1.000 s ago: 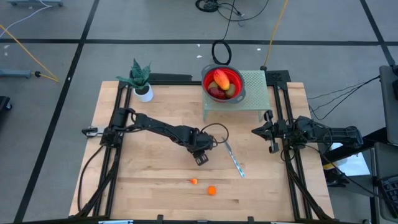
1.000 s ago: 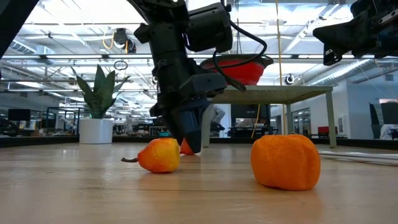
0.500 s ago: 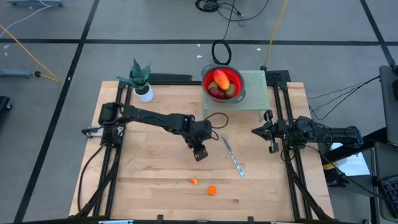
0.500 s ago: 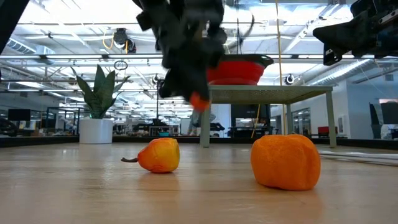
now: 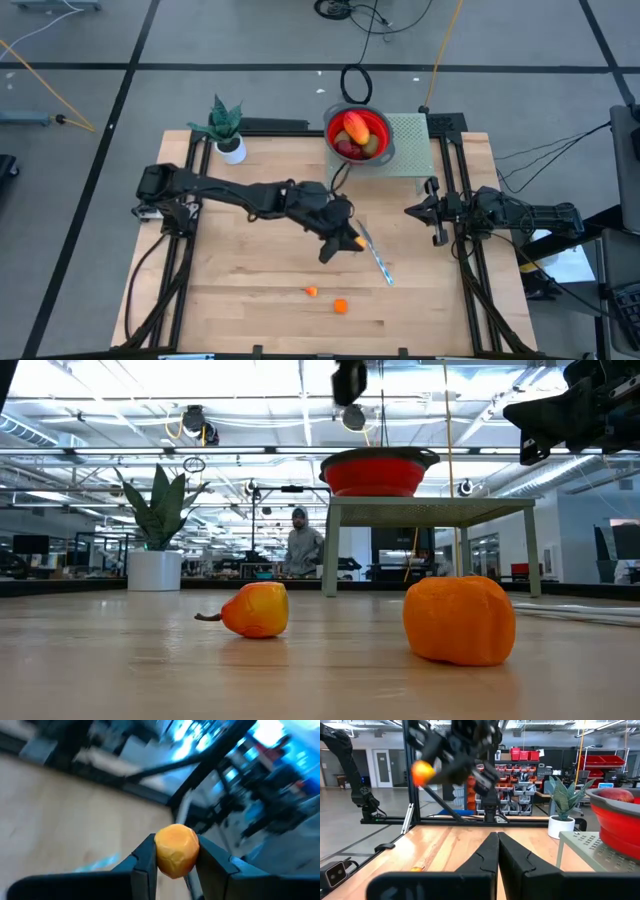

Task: Pick & Place Fruit
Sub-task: Put the yellow orange peach into the red basket on the shelf

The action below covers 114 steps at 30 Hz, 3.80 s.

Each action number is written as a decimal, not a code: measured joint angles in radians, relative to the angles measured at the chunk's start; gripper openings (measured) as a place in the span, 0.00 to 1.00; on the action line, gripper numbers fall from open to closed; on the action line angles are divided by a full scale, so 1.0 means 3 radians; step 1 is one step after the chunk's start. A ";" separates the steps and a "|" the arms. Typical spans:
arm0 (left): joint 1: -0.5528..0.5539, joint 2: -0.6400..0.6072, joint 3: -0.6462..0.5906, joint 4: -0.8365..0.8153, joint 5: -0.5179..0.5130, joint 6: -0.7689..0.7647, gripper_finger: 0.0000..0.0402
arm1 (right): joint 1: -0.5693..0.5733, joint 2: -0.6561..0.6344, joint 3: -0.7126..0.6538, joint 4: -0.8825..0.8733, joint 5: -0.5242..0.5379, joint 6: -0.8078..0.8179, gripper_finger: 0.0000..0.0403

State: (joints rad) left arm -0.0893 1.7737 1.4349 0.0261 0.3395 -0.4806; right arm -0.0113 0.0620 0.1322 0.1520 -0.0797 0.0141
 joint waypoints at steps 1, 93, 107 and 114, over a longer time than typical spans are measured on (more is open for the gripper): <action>-0.0019 0.0000 0.0000 0.0141 0.0000 -0.0004 0.24 | -0.0001 0.0000 0.0000 0.0000 0.0000 0.0000 0.00; 0.0048 -0.0004 0.0001 0.0415 -0.1666 0.0977 0.24 | -0.0001 -0.0001 0.0000 0.0001 0.0000 -0.0002 0.00; 0.0632 -0.0004 0.0263 0.0415 -0.1962 0.2060 0.24 | -0.0001 -0.0001 0.0000 0.0001 0.0002 -0.0001 0.00; 0.0960 -0.0005 0.0329 0.0345 -0.2071 0.1970 0.24 | 0.0000 -0.0001 0.0000 0.0001 0.0002 -0.0001 0.00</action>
State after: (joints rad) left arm 0.1987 1.7721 1.5337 0.1296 -0.2819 0.1103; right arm -0.0114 0.0616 0.1322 0.1524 -0.0792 0.0139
